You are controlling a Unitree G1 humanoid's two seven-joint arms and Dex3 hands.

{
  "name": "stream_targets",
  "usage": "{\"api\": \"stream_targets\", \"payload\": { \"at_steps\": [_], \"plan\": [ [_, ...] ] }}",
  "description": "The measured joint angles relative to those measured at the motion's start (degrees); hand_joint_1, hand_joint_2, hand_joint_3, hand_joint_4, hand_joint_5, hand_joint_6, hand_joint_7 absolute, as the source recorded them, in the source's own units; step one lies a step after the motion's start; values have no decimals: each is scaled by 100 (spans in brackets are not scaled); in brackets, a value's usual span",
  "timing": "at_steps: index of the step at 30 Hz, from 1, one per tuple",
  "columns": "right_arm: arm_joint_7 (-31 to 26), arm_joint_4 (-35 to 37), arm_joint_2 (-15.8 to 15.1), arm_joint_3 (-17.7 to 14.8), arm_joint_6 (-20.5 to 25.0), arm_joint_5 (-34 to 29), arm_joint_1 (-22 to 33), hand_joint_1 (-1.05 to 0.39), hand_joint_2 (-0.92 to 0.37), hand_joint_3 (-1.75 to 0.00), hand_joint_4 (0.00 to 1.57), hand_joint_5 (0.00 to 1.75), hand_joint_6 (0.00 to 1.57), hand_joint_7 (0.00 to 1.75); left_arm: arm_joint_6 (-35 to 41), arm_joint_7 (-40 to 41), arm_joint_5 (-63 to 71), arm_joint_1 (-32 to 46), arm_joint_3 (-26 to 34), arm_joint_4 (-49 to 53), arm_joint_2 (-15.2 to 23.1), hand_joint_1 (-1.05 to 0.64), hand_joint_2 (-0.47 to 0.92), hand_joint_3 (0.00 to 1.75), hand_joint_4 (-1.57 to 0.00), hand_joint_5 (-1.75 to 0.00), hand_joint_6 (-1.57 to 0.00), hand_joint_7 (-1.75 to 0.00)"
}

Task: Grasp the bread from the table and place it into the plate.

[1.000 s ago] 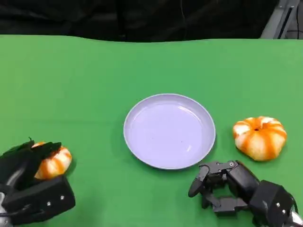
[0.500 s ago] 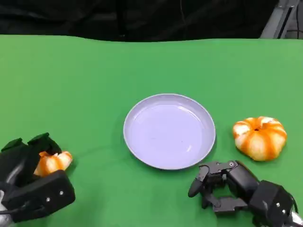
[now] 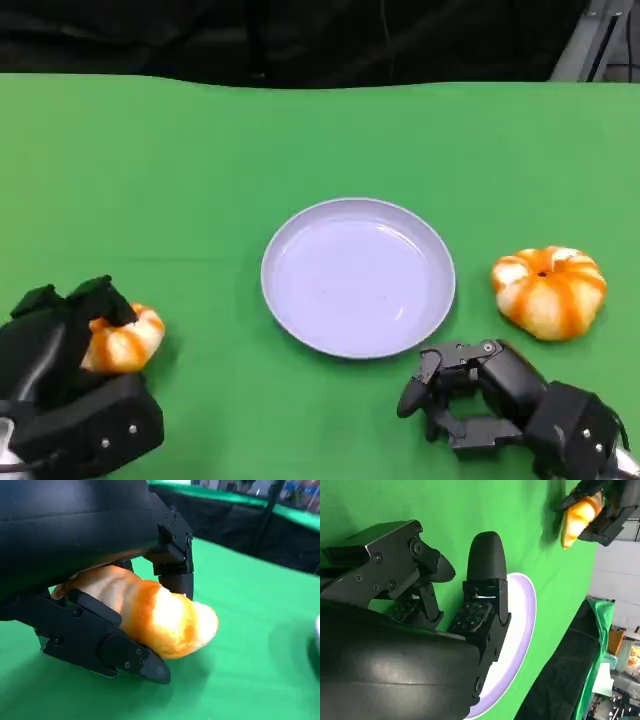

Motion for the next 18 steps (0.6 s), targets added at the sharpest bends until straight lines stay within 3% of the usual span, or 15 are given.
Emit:
{"api": "stream_targets", "payload": {
  "at_steps": [18],
  "plan": [
    [-6,2,1,-1,2,-8,-2,21,-63,-96,99,128,99,93,-271,423,373,534,177,-1282,81,-5,82,0,-59,-167,-67,-131]
  ]
}}
